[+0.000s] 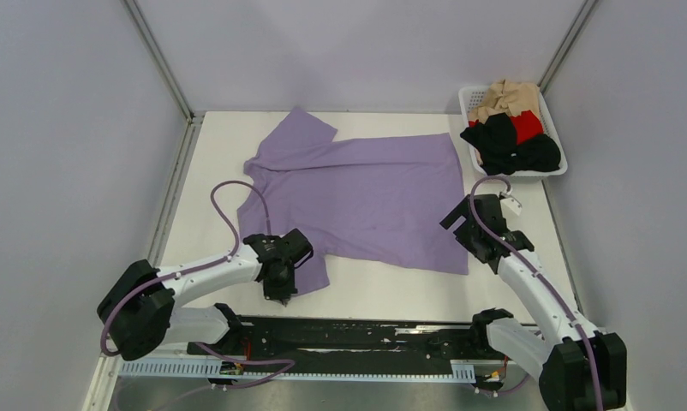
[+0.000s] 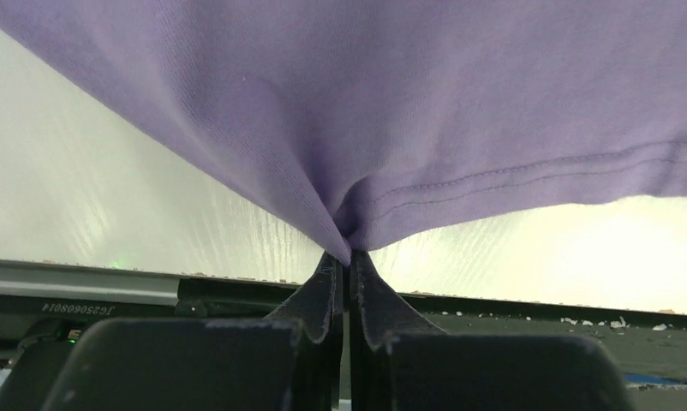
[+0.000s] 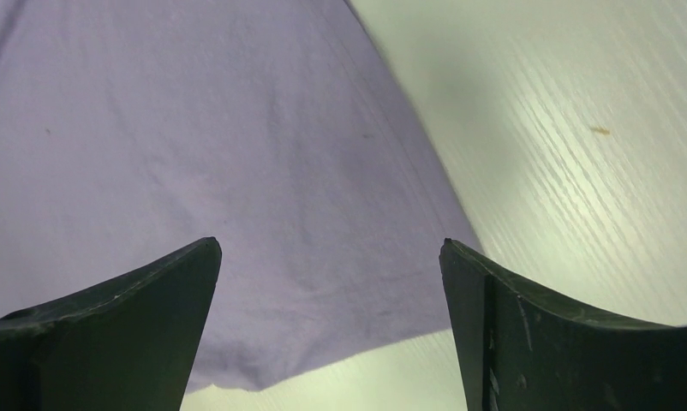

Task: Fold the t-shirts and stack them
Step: Grab the side of the flattened tshirt closest away from the robot with both arms

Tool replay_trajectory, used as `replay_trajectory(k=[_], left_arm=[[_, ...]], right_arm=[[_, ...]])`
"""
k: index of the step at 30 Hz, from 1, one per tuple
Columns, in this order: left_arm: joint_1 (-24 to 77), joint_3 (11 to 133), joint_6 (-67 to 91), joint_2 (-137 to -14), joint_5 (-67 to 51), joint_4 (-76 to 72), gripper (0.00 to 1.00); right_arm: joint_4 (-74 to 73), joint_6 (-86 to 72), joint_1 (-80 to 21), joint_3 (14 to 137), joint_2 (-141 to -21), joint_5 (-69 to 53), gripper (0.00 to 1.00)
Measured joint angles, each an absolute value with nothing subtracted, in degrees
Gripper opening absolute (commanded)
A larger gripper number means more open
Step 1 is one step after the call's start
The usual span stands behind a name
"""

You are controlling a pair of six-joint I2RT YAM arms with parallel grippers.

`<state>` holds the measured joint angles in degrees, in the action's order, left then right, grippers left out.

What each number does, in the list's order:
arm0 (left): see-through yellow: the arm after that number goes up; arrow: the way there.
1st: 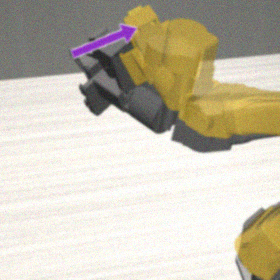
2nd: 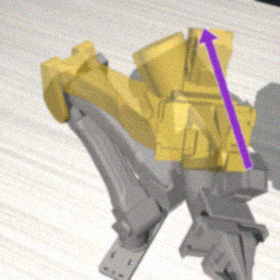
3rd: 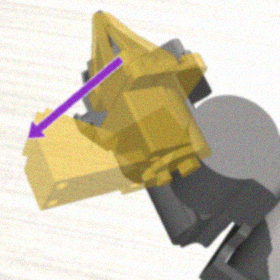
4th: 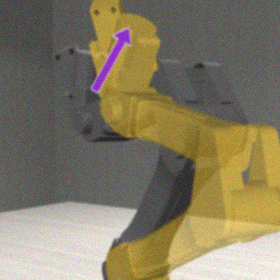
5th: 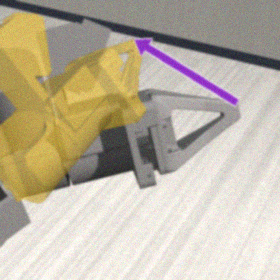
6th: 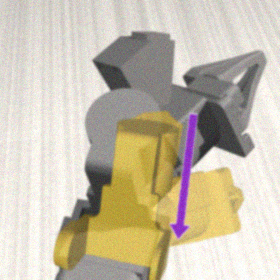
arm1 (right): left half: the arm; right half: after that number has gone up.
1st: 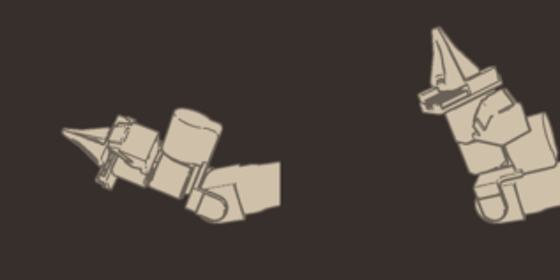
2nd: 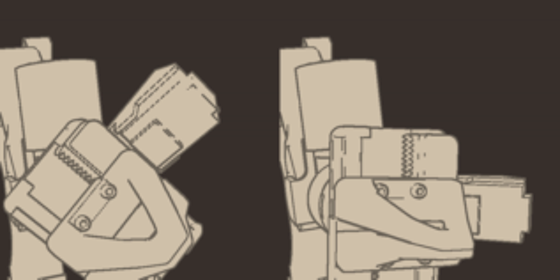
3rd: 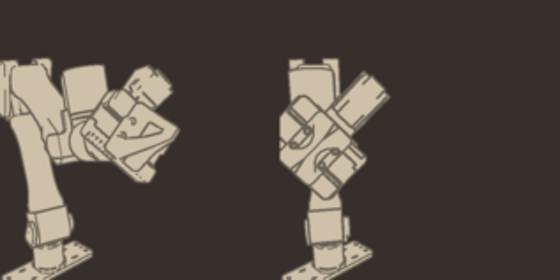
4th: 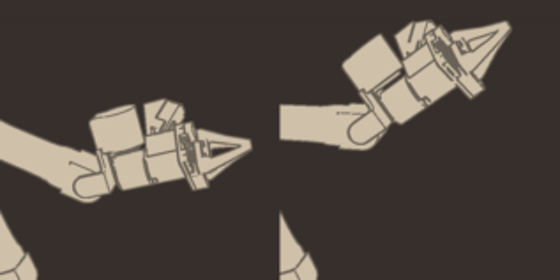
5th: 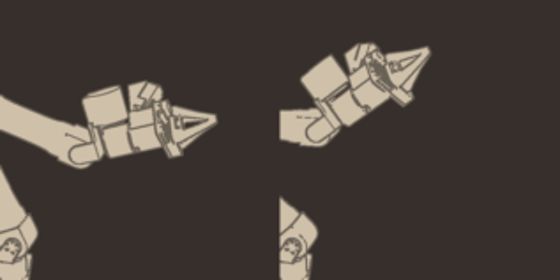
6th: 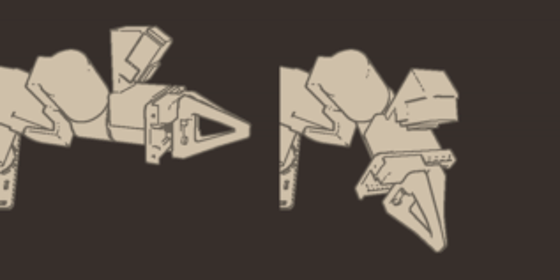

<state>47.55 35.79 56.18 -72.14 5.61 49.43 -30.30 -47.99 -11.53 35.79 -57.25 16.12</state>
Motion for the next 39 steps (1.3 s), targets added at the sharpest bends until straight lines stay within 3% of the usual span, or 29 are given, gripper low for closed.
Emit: replay_trajectory(k=[4, 8, 21, 24, 27, 33, 39], left_arm=[[47.5, 35.1, 54.0, -68.4, 6.0, 48.7, 0.0], [47.5, 34.8, 52.2, -65.7, 5.9, 48.0, 0.0], [47.5, 34.4, 50.6, -64.9, 3.0, 47.4, 0.0], [47.5, 34.4, 50.6, -64.9, 2.8, 47.7, 0.0], [47.5, 34.4, 50.7, -64.9, 2.8, 48.7, 0.0], [47.5, 34.7, 51.1, -64.9, 2.2, 52.8, 0.0], [47.7, 35.3, 52.0, -63.6, -0.6, 57.0, 0.0]], right_arm=[[-36.5, -49.7, -11.5, 34.6, -54.2, 13.9, 0.95], [-40.5, -51.9, -11.5, 32.2, -53.7, 12.1, 0.8], [-43.9, -58.2, -11.4, 28.4, -59.2, 11.1, 0.68], [-43.4, -58.5, -11.4, 28.8, -60.6, 12.7, 0.55], [-41.7, -58.8, -11.4, 29.3, -62.4, 14.8, 0.32], [-38.7, -58.8, -11.4, 29.5, -64.4, 17.3, 0.01], [-39.3, -59.1, -11.4, 28.8, -62.0, 17.1, 0.0]])
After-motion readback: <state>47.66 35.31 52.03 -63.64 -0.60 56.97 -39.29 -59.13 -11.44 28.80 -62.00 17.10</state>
